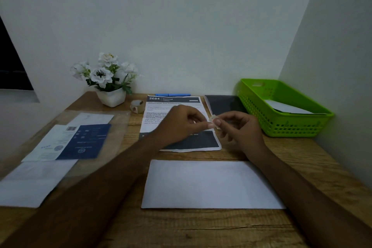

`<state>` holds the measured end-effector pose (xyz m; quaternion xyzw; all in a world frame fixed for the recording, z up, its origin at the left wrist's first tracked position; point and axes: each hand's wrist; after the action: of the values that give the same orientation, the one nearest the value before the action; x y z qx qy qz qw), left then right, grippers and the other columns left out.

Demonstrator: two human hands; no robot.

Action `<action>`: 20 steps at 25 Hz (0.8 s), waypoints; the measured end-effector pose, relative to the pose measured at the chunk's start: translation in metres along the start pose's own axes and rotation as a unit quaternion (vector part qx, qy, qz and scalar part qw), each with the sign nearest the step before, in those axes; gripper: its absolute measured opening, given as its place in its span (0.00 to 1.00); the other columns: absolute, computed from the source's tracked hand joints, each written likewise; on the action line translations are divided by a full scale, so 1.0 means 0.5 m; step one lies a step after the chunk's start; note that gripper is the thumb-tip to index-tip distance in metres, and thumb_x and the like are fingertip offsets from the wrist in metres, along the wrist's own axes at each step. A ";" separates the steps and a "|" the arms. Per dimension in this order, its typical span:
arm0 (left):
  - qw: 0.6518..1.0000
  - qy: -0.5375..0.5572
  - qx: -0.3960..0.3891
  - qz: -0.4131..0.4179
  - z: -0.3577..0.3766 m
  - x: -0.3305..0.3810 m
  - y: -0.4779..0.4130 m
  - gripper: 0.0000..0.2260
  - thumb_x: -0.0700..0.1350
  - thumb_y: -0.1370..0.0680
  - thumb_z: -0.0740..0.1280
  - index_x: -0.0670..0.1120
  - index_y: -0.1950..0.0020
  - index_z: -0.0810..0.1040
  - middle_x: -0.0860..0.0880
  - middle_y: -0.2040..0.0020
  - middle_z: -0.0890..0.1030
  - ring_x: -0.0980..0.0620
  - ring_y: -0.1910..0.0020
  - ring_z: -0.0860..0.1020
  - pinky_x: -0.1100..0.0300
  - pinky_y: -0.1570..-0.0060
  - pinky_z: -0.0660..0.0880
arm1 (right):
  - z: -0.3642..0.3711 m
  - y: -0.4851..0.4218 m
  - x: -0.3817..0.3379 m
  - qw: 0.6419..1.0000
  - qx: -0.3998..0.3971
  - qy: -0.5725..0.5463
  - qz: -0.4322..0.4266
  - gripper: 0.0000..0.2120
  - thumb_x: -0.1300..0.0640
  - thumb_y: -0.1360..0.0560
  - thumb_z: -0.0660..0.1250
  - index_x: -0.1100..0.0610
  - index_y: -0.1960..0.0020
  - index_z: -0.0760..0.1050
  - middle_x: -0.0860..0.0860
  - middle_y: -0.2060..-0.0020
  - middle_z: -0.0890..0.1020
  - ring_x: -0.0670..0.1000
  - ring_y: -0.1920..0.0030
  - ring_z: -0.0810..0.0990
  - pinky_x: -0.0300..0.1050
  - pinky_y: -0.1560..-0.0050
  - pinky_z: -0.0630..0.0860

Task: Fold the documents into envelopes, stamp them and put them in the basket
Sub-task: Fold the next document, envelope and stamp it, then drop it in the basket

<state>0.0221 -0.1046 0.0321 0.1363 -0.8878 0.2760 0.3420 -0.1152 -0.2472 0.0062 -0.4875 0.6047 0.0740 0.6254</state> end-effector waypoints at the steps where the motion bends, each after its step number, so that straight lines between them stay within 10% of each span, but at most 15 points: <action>1: 1.000 0.021 0.002 0.012 0.017 0.012 0.002 0.10 0.54 0.29 0.72 0.47 0.56 0.84 0.57 0.65 0.81 0.62 0.66 0.78 0.72 0.67 0.72 | 0.000 0.002 -0.003 1.000 -0.008 -0.013 -0.001 0.08 0.55 0.31 0.74 0.58 0.54 0.83 0.49 0.68 0.85 0.47 0.74 0.80 0.37 0.74 0.74; 20: 0.975 0.215 0.026 -0.039 0.011 0.039 0.008 0.07 0.46 0.22 0.64 0.50 0.56 0.81 0.52 0.65 0.84 0.52 0.69 0.81 0.65 0.67 0.76 | -0.003 0.001 -0.008 0.993 -0.020 -0.112 0.041 0.05 0.61 0.26 0.70 0.57 0.52 0.83 0.52 0.64 0.86 0.48 0.72 0.80 0.36 0.74 0.71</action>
<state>0.0030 -0.1057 0.0404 0.1170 -0.7800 0.3083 0.5318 -0.1176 -0.2460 0.0098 -0.4638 0.5488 0.1655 0.6755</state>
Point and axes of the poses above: each hand's wrist, its own y-axis away from the middle knuckle, its own z-axis out of the palm, x = y × z
